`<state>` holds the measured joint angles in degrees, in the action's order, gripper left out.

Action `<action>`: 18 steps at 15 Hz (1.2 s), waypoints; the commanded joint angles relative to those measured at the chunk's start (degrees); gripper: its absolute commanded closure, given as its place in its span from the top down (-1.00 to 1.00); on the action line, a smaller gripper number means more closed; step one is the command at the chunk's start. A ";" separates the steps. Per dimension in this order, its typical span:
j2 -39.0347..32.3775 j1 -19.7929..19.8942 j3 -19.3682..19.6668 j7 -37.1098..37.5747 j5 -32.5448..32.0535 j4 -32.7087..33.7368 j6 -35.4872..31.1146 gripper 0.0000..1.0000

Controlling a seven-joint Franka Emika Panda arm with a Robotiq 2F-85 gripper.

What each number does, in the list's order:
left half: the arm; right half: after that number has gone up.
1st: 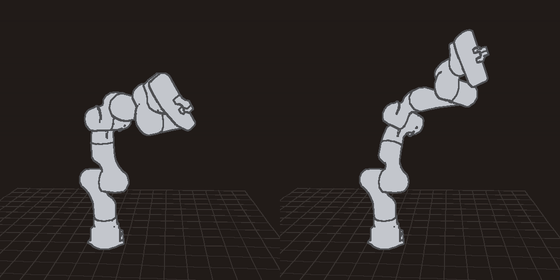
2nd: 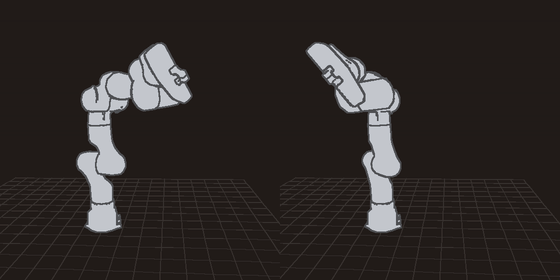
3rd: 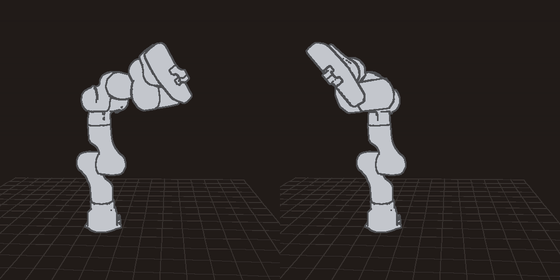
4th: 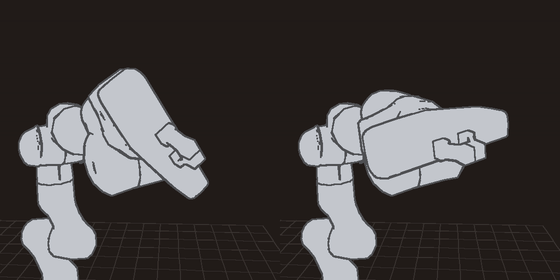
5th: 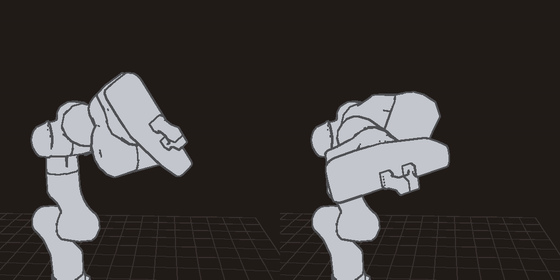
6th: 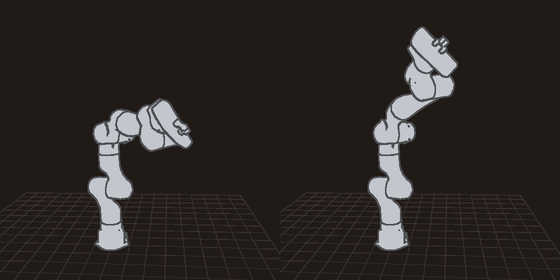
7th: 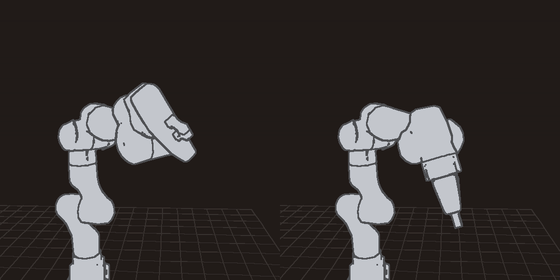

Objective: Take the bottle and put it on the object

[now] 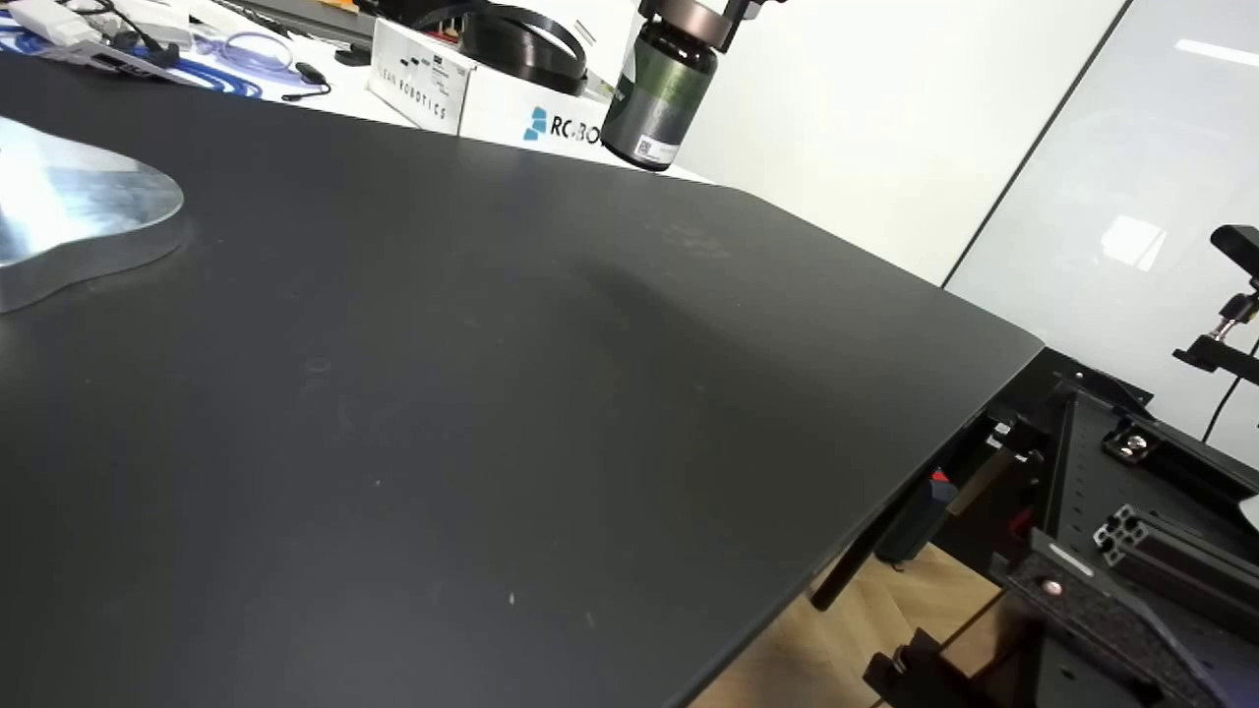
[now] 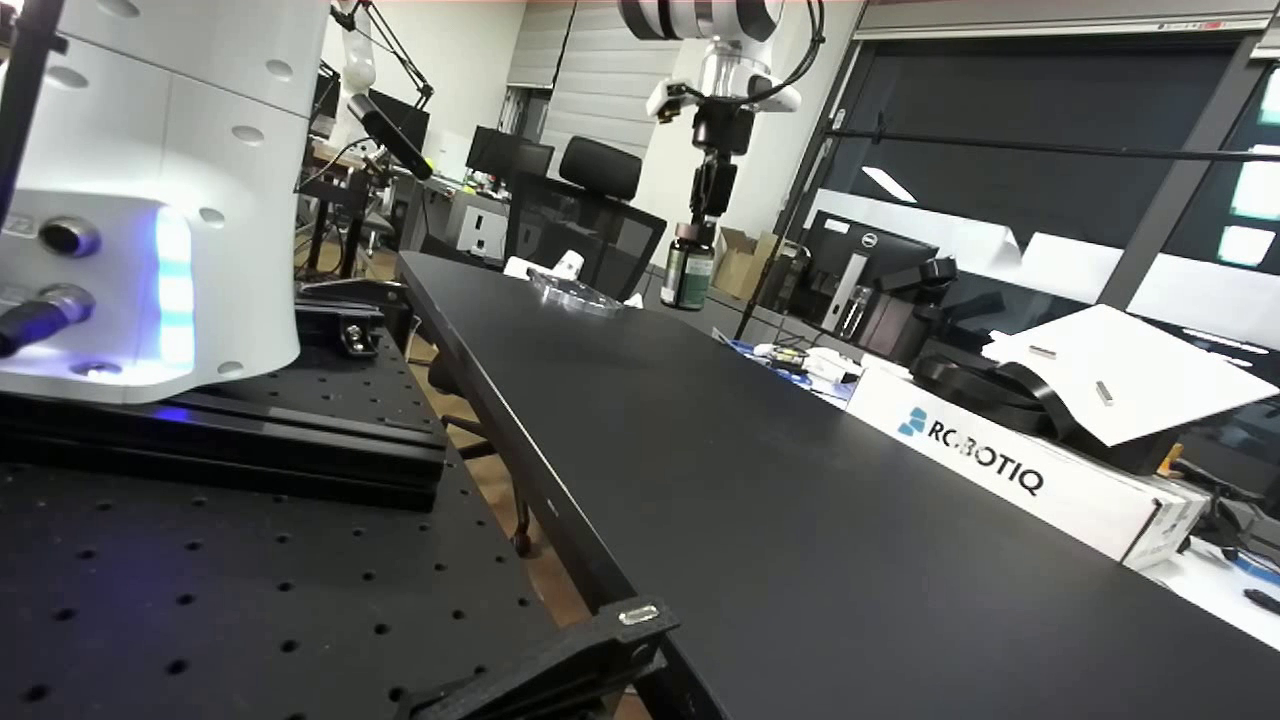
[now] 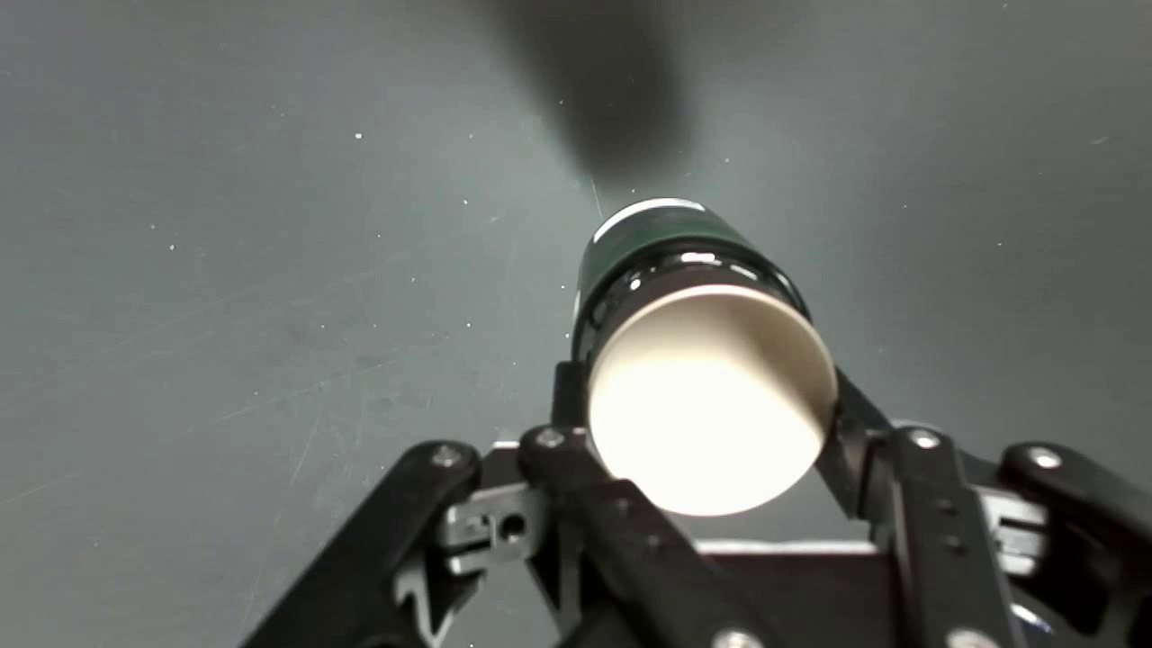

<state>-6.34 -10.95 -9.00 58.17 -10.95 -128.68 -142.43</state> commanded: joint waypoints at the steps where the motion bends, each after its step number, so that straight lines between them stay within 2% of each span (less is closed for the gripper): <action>1: 0.06 -0.55 0.60 -0.20 0.19 0.02 0.07 0.22; 3: 0.07 -0.56 0.58 -0.20 0.19 0.02 0.06 0.22; 4: -0.64 -0.52 0.82 -0.28 -0.76 1.14 0.50 -0.28; 8: -7.72 -1.09 1.24 -3.66 -1.58 10.59 3.05 -0.28; 11: -14.33 -2.64 1.21 -7.95 -0.27 20.07 5.11 -0.28; 15: -22.82 -5.42 0.91 -13.42 2.55 32.86 9.80 -0.28; 18: -26.96 -8.60 0.84 -15.95 3.81 40.08 13.24 -0.28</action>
<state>-28.55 -16.63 -8.51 44.85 -8.71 -97.78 -134.00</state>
